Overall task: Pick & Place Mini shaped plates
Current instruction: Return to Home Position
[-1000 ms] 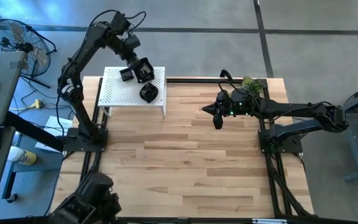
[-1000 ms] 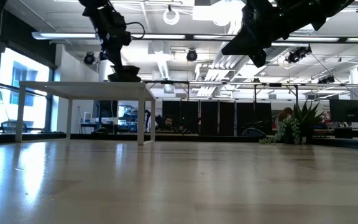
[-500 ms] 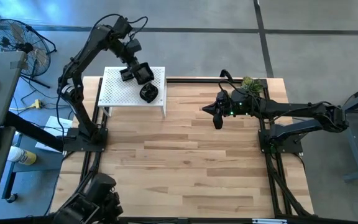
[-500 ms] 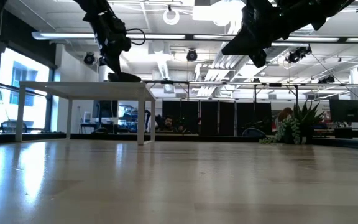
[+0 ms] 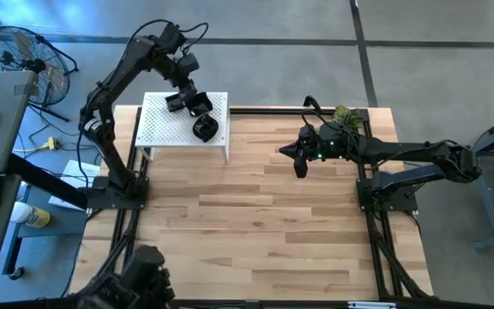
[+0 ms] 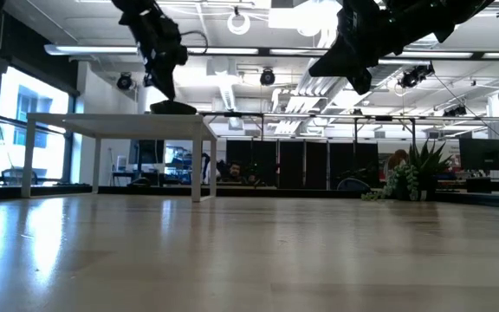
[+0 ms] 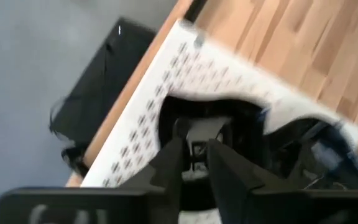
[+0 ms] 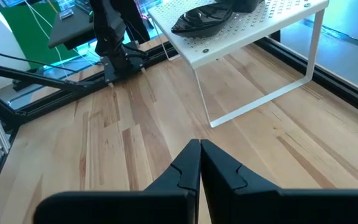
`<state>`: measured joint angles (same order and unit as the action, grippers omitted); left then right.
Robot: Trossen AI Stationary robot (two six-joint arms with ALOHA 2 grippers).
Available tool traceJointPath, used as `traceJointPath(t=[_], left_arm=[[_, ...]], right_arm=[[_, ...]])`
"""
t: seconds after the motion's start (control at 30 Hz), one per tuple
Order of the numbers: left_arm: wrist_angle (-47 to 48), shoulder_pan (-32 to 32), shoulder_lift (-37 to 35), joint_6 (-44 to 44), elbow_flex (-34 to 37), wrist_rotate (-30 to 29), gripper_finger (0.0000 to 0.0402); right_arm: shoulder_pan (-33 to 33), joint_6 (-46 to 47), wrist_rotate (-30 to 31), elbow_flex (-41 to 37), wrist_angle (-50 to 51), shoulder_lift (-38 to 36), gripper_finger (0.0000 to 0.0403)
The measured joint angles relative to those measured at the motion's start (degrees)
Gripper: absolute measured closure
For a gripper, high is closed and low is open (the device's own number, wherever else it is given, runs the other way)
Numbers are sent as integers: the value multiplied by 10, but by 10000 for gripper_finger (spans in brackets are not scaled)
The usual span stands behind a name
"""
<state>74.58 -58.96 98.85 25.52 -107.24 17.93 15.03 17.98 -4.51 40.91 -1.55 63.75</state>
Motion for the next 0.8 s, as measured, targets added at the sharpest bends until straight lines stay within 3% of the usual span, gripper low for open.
traceJointPath(t=[0.17, 0.4, 0.6, 0.8], left_arm=[[-44, 40, -34, -36, 0, 0, 393], [-160, 134, -65, -131, 15, 44, 398], [-367, 223, -103, -205, 125, 49, 400], [-544, 300, -129, -291, 261, 20, 401]], right_arm=[[0, -1, -1, 0, 0, 0, 396], [0, -12, -1, 0, 0, -14, 396], [0, -52, 12, -10, -15, -57, 397], [0, -36, -3, -106, -153, -125, 400]])
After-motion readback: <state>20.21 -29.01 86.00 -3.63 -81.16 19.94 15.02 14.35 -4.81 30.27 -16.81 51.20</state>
